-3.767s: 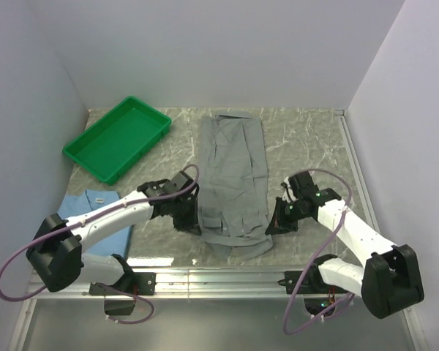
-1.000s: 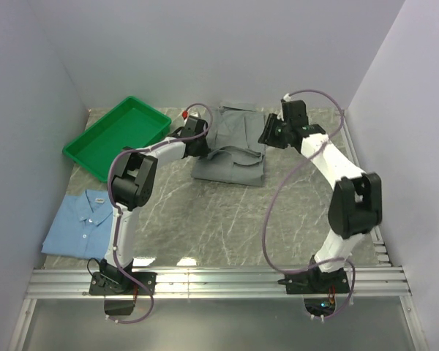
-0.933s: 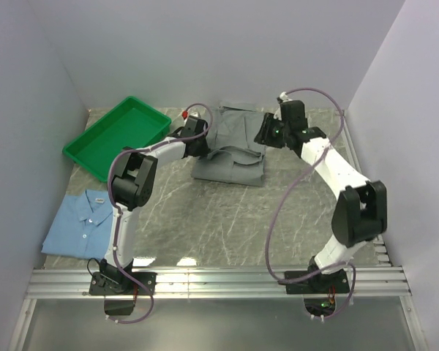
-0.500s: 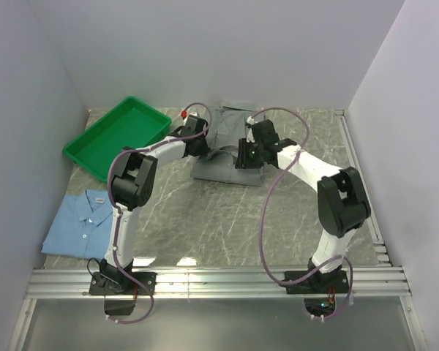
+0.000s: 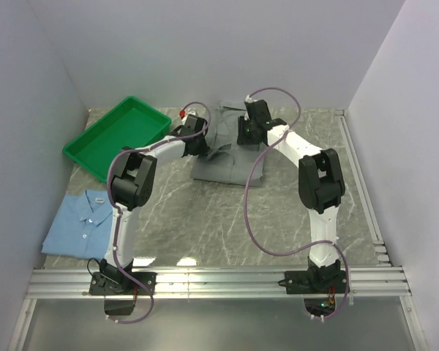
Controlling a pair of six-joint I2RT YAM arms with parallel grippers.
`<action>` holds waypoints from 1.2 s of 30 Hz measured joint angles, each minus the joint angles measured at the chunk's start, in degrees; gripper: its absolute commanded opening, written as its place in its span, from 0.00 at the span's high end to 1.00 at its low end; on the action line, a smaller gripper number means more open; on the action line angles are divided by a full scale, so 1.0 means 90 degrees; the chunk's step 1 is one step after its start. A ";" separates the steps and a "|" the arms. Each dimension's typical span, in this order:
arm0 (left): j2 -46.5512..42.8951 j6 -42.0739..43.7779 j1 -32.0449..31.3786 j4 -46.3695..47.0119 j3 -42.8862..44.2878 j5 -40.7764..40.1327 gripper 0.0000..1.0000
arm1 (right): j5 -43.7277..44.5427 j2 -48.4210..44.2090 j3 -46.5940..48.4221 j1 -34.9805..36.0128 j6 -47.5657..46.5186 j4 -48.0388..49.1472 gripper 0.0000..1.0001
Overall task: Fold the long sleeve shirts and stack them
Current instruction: Fold the shirt
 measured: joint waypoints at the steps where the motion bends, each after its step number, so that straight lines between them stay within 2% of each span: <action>1: -0.0005 -0.0002 0.0012 -0.0005 0.0000 -0.0012 0.76 | 0.0036 0.0056 0.0180 -0.0007 -0.0017 -0.0019 0.58; 3: -0.0039 -0.0012 0.0036 -0.0051 0.0000 -0.0022 0.70 | 0.0039 0.0056 0.0391 -0.0015 -0.0024 -0.0029 0.58; 4: -0.0073 -0.0017 0.0056 -0.0083 0.0000 -0.0032 0.59 | 0.0012 0.0007 0.0413 -0.0015 -0.0022 -0.0007 0.58; 7: -0.0243 -0.0044 0.0121 -0.0165 0.0000 -0.0083 0.45 | -0.0104 -0.0231 0.0330 -0.0012 -0.0010 0.0000 0.58; 9: -0.0430 -0.0085 0.0185 -0.0245 0.0000 -0.0136 0.43 | -0.0158 -0.0539 0.0068 -0.0012 0.0012 0.0022 0.58; 10: -0.0539 -0.0126 0.0226 -0.0279 0.0000 -0.0160 0.37 | -0.0226 -0.0731 -0.0126 -0.0012 0.0036 0.0053 0.59; 13: -0.0925 -0.0204 0.0369 -0.0384 0.0000 -0.0199 0.29 | -0.0532 -0.1200 -0.0571 -0.0012 0.0119 0.0032 0.59; 17: -0.1588 -0.0311 0.0559 -0.0520 -0.0104 -0.0253 0.26 | -0.0988 -0.1710 -0.1090 0.0087 0.0061 0.0078 0.57; 20: -0.2268 -0.0381 0.0644 -0.0568 -0.0568 -0.0294 0.25 | -0.0869 -0.1887 -0.1341 0.0408 -0.0272 0.0066 0.54; 22: -0.2722 -0.0454 0.0639 -0.0595 -0.1008 -0.0277 0.25 | -0.0585 -0.1889 -0.1409 0.0782 -0.0627 0.0063 0.52; 25: -0.3395 -0.0532 0.0619 -0.0690 -0.1838 -0.0206 0.25 | 0.0053 -0.1826 -0.1413 0.1358 -0.1222 0.0063 0.40; 27: -0.3813 -0.0551 0.0617 -0.0772 -0.2436 -0.0168 0.24 | 0.0525 -0.1780 -0.1413 0.1710 -0.1642 0.0114 0.38; 28: -0.4056 -0.0549 0.0622 -0.0865 -0.2747 -0.0168 0.21 | 0.0782 -0.1749 -0.1413 0.1877 -0.1887 0.0151 0.35; 36: -0.5493 -0.0386 0.0937 -0.1389 -0.4078 -0.0199 0.16 | 0.2084 -0.1112 -0.1015 0.2438 -0.3356 0.0279 0.33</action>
